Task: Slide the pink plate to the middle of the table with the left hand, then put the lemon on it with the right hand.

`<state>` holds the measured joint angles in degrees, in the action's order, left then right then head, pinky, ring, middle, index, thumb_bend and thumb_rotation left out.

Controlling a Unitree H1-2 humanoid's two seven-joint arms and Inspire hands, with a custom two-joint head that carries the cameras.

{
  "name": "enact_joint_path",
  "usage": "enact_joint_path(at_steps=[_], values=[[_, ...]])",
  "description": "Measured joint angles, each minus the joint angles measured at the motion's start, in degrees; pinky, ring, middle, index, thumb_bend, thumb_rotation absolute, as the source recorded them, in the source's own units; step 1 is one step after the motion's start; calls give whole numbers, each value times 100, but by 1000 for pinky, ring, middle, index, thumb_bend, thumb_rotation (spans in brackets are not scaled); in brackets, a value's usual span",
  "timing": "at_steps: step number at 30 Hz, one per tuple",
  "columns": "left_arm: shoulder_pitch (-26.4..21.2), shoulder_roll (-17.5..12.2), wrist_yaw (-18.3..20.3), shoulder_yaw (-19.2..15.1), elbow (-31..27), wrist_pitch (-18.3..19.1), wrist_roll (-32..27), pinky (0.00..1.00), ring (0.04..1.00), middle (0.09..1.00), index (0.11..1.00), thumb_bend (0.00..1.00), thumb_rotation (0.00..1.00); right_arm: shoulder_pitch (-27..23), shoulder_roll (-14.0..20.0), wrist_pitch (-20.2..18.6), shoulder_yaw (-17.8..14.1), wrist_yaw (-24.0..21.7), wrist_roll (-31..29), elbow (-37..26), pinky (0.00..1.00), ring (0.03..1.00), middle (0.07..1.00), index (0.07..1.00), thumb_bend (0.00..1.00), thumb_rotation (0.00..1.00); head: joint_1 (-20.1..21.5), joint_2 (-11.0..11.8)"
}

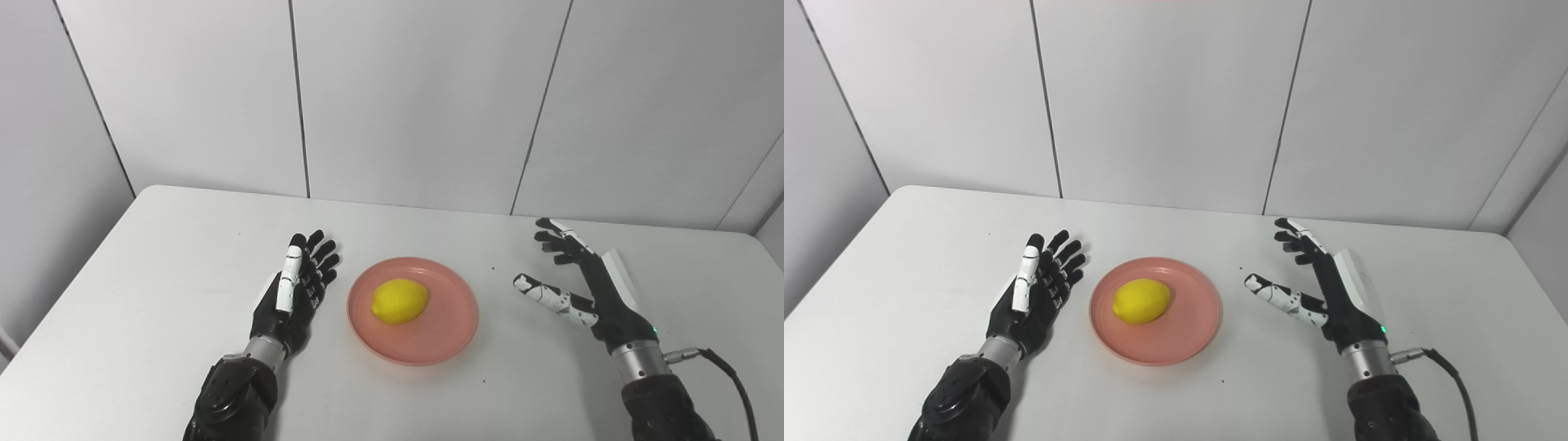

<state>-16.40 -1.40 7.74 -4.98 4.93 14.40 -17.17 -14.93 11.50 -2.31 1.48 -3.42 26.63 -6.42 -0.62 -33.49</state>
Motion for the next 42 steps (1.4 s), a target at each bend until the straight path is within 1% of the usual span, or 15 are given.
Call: enact_joint_path(at_steps=[1, 3, 7, 11, 13, 14, 15, 16, 17, 20, 21, 23, 25, 31, 42], values=[[0, 0, 0, -1, 0, 0, 0, 987, 953, 957, 954, 591, 1000, 43, -47, -10, -19, 23, -35, 2, 787, 853, 872, 898, 776, 991, 0, 0], [1, -7, 1, -4, 2, 0, 0, 989, 955, 959, 956, 590, 1000, 138, -167, -7, -69, 51, -255, 48, 791, 869, 892, 910, 729, 998, 26, 9], [5, -33, 23, -12, 3, 0, -5, 997, 960, 965, 962, 582, 1000, 317, -522, 11, -316, 168, -1104, 443, 836, 908, 925, 937, 662, 1000, 35, 0], [11, -36, 30, -30, 0, 0, -8, 994, 959, 963, 960, 583, 1000, 394, -760, 21, -434, 167, -1880, 794, 908, 937, 956, 970, 691, 1000, 9, -9], [19, -36, 30, -30, -8, 1, -8, 999, 964, 969, 964, 585, 1000, 386, -833, 21, -474, 156, -2176, 892, 953, 954, 972, 988, 671, 1000, 17, -9], [30, -37, 30, -33, -18, 1, -8, 999, 965, 969, 964, 585, 1000, 373, -879, 20, -497, 155, -2335, 960, 955, 955, 972, 989, 669, 1000, 18, -9], [37, -36, 33, -32, -27, 1, -9, 1000, 970, 974, 970, 581, 1000, 371, -926, 20, -520, 157, -2414, 1013, 964, 962, 978, 991, 616, 1000, 18, -9], [49, -37, 42, -33, -37, 1, -13, 1000, 971, 976, 972, 579, 1000, 373, -968, 20, -525, 158, -2535, 1041, 967, 964, 980, 992, 598, 1000, 18, -9], [60, -39, 48, -37, -44, 1, -39, 1000, 973, 977, 974, 577, 1000, 371, -1009, 21, -524, 161, -2616, 1047, 971, 971, 984, 994, 557, 1000, 18, -9], [89, -39, 57, -42, -67, 1, -61, 1000, 970, 975, 972, 575, 1000, 359, -1030, 119, -510, 160, -2776, 1151, 987, 983, 993, 999, 481, 1000, 9, -17], [101, -39, 57, -41, -80, 2, -61, 1000, 972, 977, 973, 573, 1000, 358, -1031, 129, -496, 158, -2809, 1164, 993, 983, 995, 998, 418, 1000, 9, -35], [128, -37, 57, -41, -104, 3, -62, 1000, 973, 978, 974, 573, 1000, 358, -1047, 141, -460, 160, -2839, 1173, 994, 983, 996, 998, 391, 1000, 0, -35], [141, -36, 57, -41, -128, 19, -64, 1000, 975, 980, 977, 571, 1000, 357, -1062, 141, -447, 179, -2842, 1173, 994, 980, 997, 1000, 332, 1000, 0, -44], [188, -36, 60, -16, -198, 57, -66, 1000, 975, 980, 978, 566, 1000, 357, -1116, 136, -444, 320, -2806, 1151, 971, 968, 987, 992, 270, 1000, 9, -44], [276, -32, 62, 55, -297, 54, -34, 1000, 976, 981, 978, 565, 1000, 357, -1138, 136, -421, 332, -2926, 1150, 957, 964, 981, 989, 225, 1000, 0, -44]])
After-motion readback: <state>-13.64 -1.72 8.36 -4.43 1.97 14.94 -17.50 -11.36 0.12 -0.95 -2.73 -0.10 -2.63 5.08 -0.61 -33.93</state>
